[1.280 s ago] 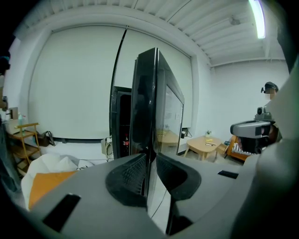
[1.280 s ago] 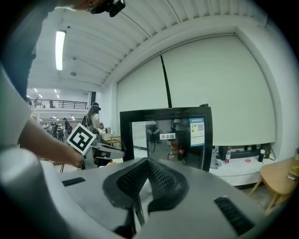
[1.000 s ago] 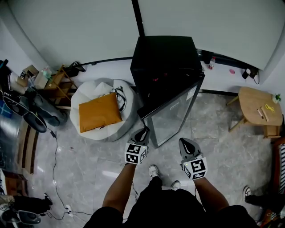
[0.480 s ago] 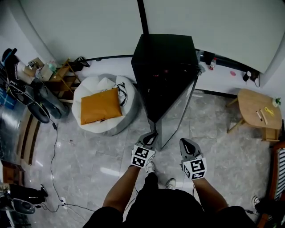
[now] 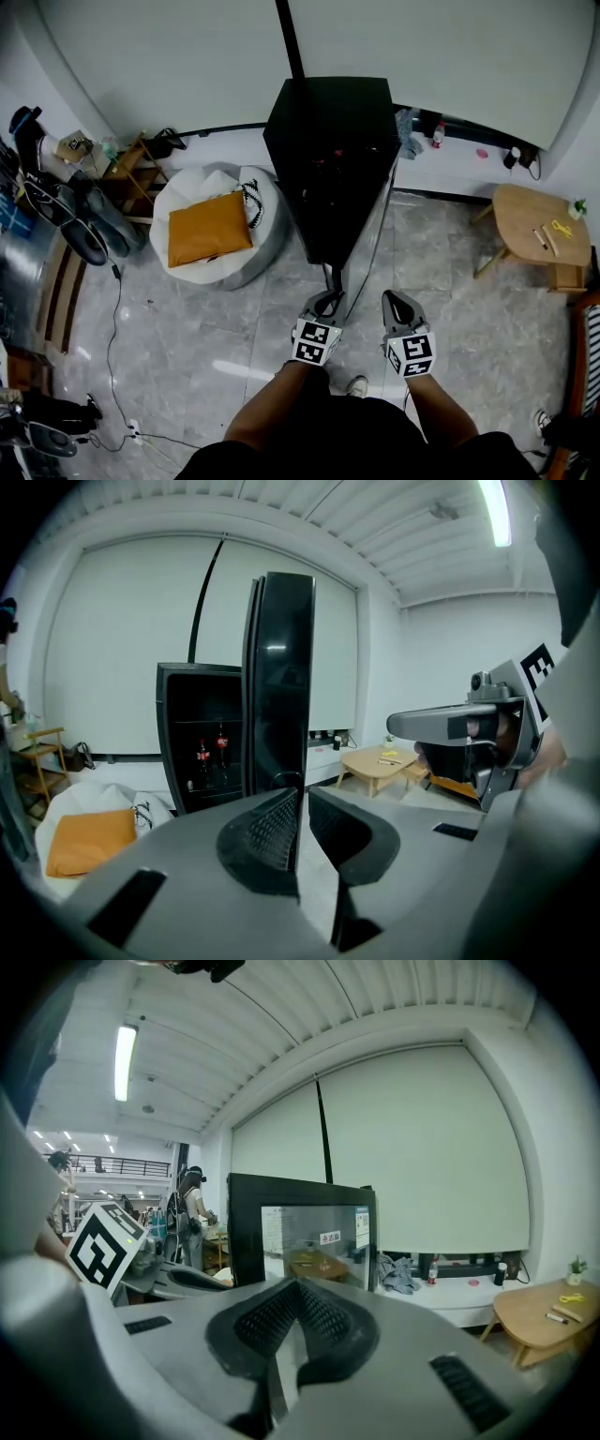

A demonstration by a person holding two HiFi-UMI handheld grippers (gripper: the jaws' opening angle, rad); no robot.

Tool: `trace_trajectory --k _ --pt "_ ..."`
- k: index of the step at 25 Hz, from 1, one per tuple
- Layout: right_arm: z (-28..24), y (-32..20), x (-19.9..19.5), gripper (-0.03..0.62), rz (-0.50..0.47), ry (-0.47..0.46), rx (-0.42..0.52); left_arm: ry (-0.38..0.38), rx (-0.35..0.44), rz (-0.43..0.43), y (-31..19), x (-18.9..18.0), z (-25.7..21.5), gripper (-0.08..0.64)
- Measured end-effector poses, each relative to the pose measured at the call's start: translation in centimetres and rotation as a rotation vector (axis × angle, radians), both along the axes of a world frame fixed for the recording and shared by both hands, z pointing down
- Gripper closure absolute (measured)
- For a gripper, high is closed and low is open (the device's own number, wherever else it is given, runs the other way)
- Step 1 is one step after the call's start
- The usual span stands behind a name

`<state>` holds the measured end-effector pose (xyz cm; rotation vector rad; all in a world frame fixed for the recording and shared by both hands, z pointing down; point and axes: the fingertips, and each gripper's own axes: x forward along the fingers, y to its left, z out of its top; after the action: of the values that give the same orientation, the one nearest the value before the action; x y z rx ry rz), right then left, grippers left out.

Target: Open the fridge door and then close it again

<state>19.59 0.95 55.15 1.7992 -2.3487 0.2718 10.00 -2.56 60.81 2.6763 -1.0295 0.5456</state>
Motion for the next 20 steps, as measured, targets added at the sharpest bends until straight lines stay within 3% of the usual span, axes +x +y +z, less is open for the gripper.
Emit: trace_trajectory --k 9,20 --pt "-0.2 1.2 1.1 0.574 -0.001 0.007 0.007 0.038 0.009 0.076 2.9 3.3 -1.1 0.518" --pt "-0.2 0.3 0.1 0.574 -0.034 -0.013 0.004 0.042 0.027 0.001 2.0 0.1 -2.4 0.540"
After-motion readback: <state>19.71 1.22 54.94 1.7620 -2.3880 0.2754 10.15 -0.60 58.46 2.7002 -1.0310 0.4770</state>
